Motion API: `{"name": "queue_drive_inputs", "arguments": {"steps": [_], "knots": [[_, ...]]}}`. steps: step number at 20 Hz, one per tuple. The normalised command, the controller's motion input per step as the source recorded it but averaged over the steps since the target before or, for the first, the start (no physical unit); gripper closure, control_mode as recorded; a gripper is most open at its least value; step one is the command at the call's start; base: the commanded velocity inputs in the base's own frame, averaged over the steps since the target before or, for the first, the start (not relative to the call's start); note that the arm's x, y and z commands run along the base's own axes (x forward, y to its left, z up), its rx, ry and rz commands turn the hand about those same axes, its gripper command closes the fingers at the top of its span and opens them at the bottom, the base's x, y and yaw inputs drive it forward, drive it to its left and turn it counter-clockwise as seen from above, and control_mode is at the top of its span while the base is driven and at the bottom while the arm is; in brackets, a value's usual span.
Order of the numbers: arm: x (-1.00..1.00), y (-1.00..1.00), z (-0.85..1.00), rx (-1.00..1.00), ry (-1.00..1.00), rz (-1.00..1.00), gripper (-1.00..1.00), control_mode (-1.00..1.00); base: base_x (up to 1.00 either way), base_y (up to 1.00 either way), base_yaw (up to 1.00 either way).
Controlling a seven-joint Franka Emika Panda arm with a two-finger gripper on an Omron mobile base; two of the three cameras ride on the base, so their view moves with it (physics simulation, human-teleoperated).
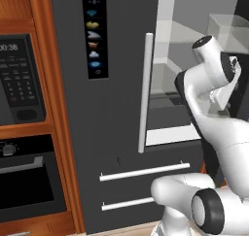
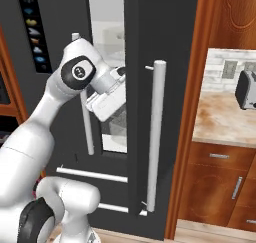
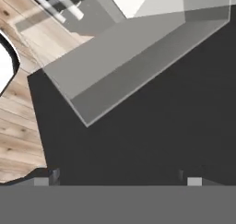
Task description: There is a bowl on the dining counter. Grab a lemon wedge from the fridge and place it in the bowl. Then get the liquor bottle and glass cup from the cabinet and place them next to the bowl.
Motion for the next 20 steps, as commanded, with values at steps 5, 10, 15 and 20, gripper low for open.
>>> {"name": "queue_drive_inputs", "arguments": {"steps": [5,10,15,20], "knots": [[-0.35,-1.00,0.00,0.00,-0.09,-0.02,-1.00,-1.00,0.00,0.00,0.00],[0.00,-0.63,0.00,0.03,-0.26,0.00,-1.00,-1.00,0.00,0.00,0.00],[-0.42,0.63,-0.06,0.00,-0.49,0.00,-1.00,-1.00,0.00,0.00,0.00],[-0.29,1.00,-0.03,-0.02,-0.42,0.01,-1.00,-1.00,0.00,0.00,0.00]]}}
